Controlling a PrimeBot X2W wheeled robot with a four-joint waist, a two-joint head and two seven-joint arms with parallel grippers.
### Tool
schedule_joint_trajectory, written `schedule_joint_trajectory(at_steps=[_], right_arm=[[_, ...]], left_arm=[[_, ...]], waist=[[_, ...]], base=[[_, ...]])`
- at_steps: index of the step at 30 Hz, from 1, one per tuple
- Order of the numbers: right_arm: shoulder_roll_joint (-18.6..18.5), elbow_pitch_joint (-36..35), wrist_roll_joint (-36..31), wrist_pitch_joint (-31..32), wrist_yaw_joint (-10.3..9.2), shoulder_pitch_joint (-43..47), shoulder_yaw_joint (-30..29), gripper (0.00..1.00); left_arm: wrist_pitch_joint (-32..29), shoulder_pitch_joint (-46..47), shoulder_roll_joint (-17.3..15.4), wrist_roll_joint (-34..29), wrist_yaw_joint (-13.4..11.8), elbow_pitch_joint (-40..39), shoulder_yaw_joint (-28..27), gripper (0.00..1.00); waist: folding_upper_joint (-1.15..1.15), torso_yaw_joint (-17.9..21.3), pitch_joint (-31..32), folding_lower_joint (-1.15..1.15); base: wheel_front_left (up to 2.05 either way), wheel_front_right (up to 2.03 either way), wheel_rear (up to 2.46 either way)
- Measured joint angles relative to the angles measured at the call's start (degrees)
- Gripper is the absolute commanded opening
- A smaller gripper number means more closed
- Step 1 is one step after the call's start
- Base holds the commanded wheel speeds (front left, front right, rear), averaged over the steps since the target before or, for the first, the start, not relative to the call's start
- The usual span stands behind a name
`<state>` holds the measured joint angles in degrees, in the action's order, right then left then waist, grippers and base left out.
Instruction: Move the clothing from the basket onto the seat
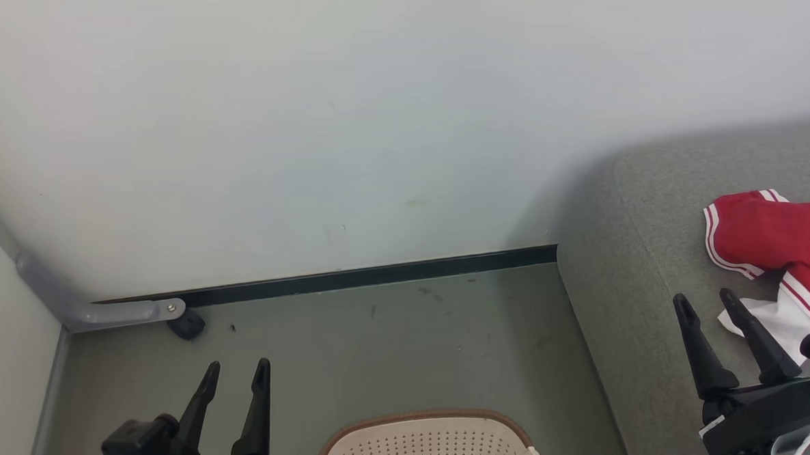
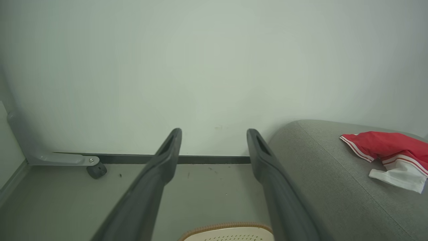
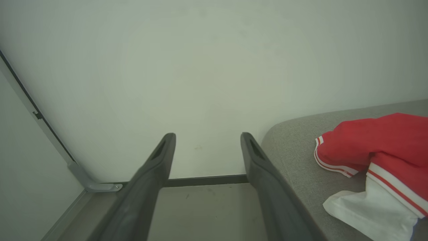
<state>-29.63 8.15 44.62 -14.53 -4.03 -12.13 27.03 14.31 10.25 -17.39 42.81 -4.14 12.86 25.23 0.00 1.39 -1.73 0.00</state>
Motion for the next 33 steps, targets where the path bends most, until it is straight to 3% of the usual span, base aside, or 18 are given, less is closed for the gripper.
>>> schedule_joint_trajectory(at_steps=[11,33], right_arm=[[2.97,-0.75,-3.76,0.00,0.04,1.32,-2.41,1.00],[6.45,-1.20,-8.60,0.00,2.67,2.22,-6.48,1.00]], left_arm=[[0.00,-1.34,1.90,-1.70,-0.46,-1.74,-2.22,1.00],[0.00,-2.21,3.82,-5.67,0.16,-2.89,-5.88,1.00]], waist=[[0.00,-0.72,-0.48,0.00],[0.00,-0.30,-1.33,0.00]], base=[[0.00,0.00,0.00],[0.00,0.00,0.00]])
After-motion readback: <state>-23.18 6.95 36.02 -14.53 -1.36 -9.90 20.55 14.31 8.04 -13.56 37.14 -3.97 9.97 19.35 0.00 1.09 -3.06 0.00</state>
